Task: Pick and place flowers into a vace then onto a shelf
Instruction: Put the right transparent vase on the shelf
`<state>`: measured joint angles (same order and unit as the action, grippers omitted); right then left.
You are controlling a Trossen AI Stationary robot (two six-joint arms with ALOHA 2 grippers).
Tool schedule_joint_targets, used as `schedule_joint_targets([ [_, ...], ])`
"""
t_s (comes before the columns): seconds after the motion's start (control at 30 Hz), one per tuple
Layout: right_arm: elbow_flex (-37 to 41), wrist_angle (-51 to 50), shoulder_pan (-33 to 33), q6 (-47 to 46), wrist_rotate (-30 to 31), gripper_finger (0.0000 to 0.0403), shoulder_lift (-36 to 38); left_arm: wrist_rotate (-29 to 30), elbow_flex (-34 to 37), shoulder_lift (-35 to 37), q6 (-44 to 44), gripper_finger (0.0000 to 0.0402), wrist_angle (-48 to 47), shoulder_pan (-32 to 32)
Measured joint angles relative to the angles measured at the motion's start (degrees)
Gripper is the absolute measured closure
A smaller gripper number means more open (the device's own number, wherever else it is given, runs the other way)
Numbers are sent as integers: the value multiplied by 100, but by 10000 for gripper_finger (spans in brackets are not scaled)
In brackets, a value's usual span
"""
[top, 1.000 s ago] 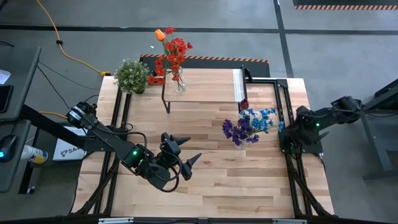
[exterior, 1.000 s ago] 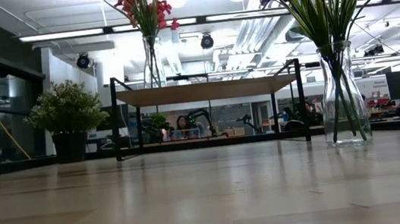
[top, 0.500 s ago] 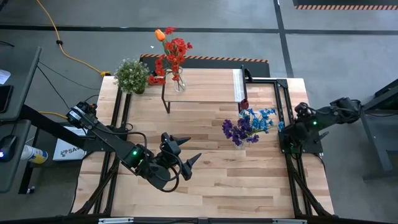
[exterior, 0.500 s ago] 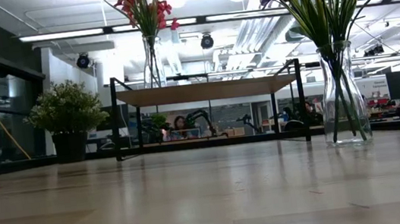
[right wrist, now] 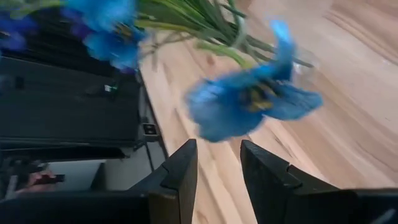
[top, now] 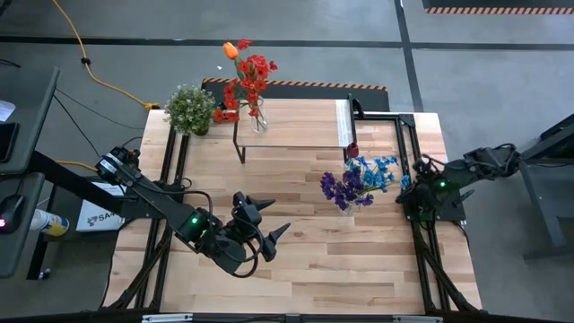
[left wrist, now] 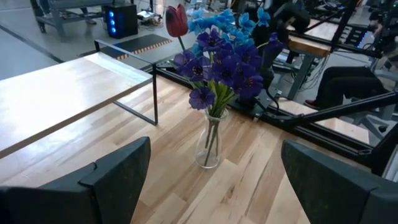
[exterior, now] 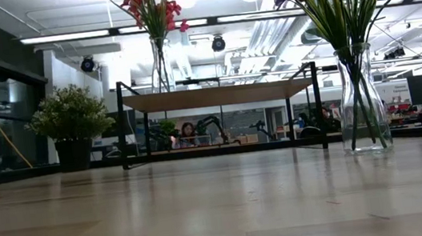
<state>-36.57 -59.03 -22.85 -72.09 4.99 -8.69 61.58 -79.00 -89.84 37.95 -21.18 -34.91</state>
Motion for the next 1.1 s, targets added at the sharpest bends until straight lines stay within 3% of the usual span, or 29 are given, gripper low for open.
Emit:
schedule_joint_targets([
  [0.17,227,4,0,21,285,289,0,-4,0,0,0,9,-1,2],
  [0.4,268,-16,-2,165,1522,289,0,-9,0,0,-17,9,-2,2],
  [0.7,276,-313,-2,205,2290,289,-15,-12,0,0,-20,9,-2,2],
  [1.1,1467,626,0,572,1612,289,-50,-20,0,0,-17,9,1,0],
])
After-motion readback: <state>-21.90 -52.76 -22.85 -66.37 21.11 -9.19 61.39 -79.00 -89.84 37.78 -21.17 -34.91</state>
